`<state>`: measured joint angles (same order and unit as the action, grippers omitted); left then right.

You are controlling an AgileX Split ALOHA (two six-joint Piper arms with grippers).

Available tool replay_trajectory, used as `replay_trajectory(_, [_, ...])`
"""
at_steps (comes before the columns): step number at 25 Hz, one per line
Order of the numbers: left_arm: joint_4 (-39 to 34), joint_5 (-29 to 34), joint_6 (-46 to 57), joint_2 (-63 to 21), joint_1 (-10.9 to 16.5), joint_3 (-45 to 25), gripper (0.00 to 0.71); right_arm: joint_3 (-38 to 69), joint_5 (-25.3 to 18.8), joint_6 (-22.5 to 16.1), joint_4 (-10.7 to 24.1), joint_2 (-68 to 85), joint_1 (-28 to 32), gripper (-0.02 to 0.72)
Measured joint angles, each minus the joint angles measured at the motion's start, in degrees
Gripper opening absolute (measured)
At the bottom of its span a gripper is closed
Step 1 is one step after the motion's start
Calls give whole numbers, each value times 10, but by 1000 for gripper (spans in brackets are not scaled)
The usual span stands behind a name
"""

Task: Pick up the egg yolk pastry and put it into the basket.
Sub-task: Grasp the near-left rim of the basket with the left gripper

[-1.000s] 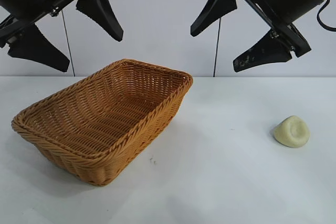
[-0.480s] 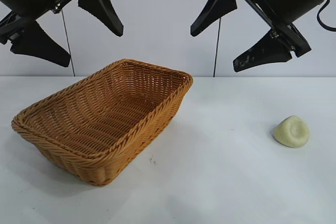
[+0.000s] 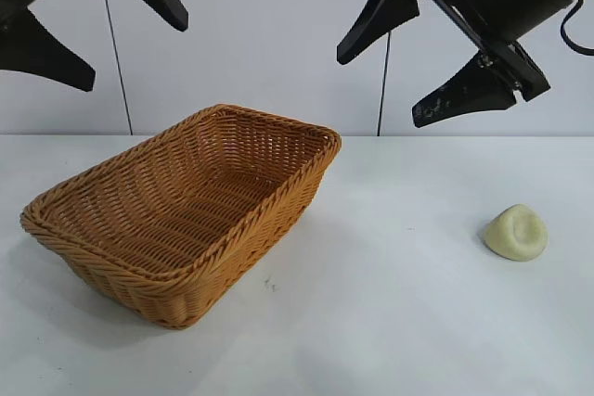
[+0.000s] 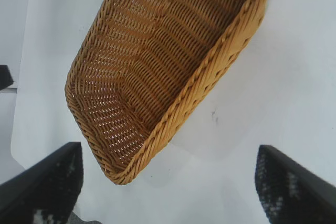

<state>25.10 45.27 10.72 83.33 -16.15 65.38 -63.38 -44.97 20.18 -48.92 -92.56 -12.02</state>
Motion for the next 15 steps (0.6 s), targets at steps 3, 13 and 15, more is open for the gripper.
replay_trajectory(3, [-43, 27, 76, -12, -16, 0, 689, 0, 0, 0, 0, 0, 0, 636])
replay_trajectory(13, [-255, 43, 450, -18, -128, 0, 689, 0, 0, 0, 0, 0, 0, 636])
replay_trajectory(15, [-276, 43, 505, -18, -128, 0, 689, 0, 0, 0, 0, 0, 0, 636])
